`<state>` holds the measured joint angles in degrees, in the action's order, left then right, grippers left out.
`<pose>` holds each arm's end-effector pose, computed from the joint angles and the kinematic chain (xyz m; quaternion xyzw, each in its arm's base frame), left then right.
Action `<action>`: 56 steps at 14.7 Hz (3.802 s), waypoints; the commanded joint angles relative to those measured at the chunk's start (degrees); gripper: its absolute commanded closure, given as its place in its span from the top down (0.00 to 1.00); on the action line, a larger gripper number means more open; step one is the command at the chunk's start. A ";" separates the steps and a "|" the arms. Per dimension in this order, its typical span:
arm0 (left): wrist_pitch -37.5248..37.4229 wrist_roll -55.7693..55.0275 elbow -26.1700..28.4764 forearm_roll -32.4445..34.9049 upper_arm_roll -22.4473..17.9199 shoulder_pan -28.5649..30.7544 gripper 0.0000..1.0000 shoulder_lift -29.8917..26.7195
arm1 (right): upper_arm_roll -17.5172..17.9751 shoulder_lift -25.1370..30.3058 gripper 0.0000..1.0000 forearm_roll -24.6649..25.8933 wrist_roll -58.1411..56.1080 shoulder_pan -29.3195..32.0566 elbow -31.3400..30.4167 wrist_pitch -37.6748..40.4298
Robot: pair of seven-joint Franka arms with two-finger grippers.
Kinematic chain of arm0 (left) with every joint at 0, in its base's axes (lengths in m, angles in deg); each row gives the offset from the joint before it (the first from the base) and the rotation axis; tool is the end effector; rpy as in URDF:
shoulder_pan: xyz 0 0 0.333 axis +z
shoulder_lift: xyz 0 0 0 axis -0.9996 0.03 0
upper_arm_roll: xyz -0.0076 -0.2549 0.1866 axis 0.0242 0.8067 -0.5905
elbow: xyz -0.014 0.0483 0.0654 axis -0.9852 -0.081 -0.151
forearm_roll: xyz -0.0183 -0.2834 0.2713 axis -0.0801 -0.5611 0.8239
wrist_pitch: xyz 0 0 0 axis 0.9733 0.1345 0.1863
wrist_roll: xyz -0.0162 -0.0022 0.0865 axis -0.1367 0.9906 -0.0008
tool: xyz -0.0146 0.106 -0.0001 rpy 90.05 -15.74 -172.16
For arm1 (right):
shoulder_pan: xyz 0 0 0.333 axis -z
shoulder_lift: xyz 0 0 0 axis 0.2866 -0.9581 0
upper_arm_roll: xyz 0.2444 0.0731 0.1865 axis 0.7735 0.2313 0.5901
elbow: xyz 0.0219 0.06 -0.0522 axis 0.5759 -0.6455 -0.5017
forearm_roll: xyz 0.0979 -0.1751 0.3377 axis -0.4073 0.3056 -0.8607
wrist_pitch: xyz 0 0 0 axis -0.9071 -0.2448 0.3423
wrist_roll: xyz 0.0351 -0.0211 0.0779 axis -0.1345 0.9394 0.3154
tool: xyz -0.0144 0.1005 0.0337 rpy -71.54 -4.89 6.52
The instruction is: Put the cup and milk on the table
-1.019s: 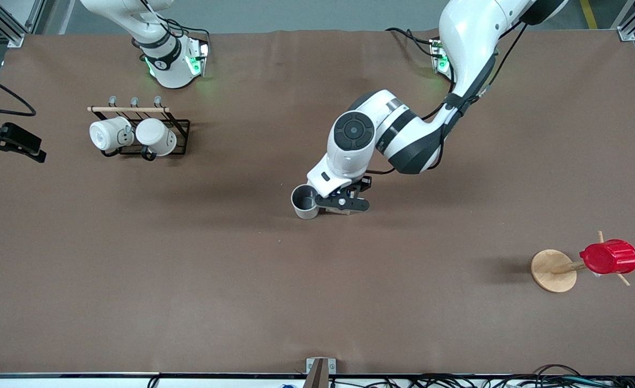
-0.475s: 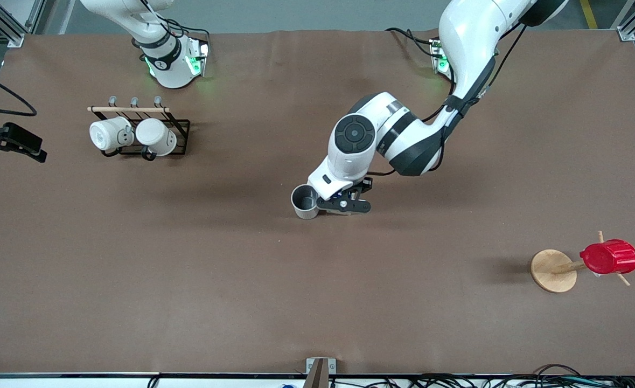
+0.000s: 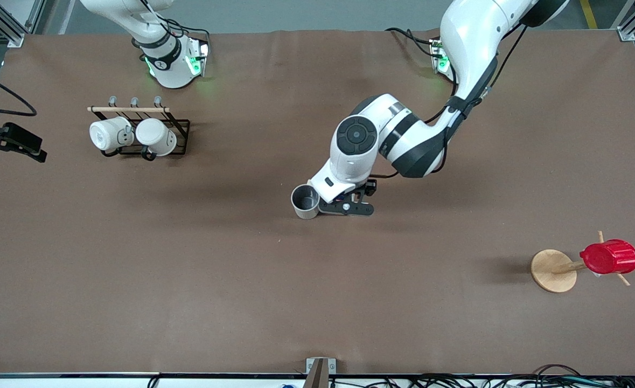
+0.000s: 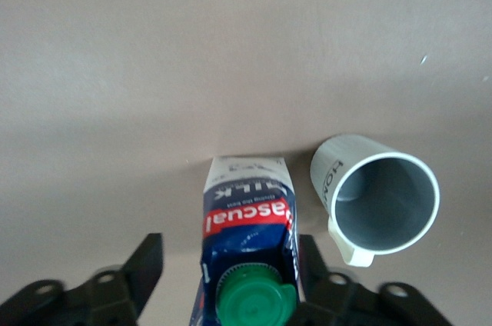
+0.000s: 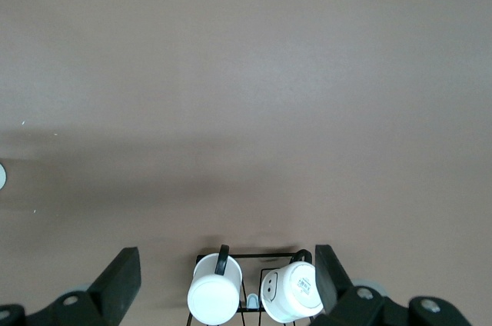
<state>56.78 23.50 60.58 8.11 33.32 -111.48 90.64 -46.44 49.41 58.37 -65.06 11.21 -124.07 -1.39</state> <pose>0.5470 -0.4632 0.3471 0.9981 -0.0571 -0.0190 0.0122 0.5737 -0.0239 0.6359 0.9999 -0.0107 0.0006 0.0123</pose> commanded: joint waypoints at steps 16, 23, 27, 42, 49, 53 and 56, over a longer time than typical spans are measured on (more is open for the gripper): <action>-9.21 15.59 12.11 -11.05 0.49 23.55 1.00 -27.52 | 2.84 -0.32 1.00 -0.70 -1.54 3.51 1.03 0.78; -14.23 19.90 11.32 -10.61 -0.30 26.01 1.00 -29.10 | 2.75 -0.32 1.00 -0.35 -1.54 3.51 1.03 0.78; -14.49 23.24 11.93 -11.13 -2.06 27.59 1.00 -32.08 | 2.75 -0.32 1.00 -0.35 -1.54 3.51 1.03 0.78; -15.55 34.76 13.87 -15.00 -20.16 18.11 1.00 -36.66 | 2.66 -0.32 1.00 -0.35 -3.74 3.86 0.94 0.78; -15.37 34.49 14.92 -16.15 -23.58 14.86 1.00 -37.45 | 2.66 -0.32 1.00 -0.26 -3.65 3.78 0.94 0.78; -14.41 33.97 16.58 -16.15 -23.68 14.68 1.00 -38.68 | 2.66 -0.32 1.00 -0.26 -3.74 3.86 0.94 0.87; -14.32 33.88 16.59 -16.06 -23.59 15.29 1.00 -38.59 | 2.66 -0.32 1.00 -0.26 -3.74 3.78 0.94 0.87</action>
<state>41.60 57.87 75.42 -7.04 10.29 -95.99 53.69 -44.26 49.40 58.38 -67.88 14.24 -124.03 -1.25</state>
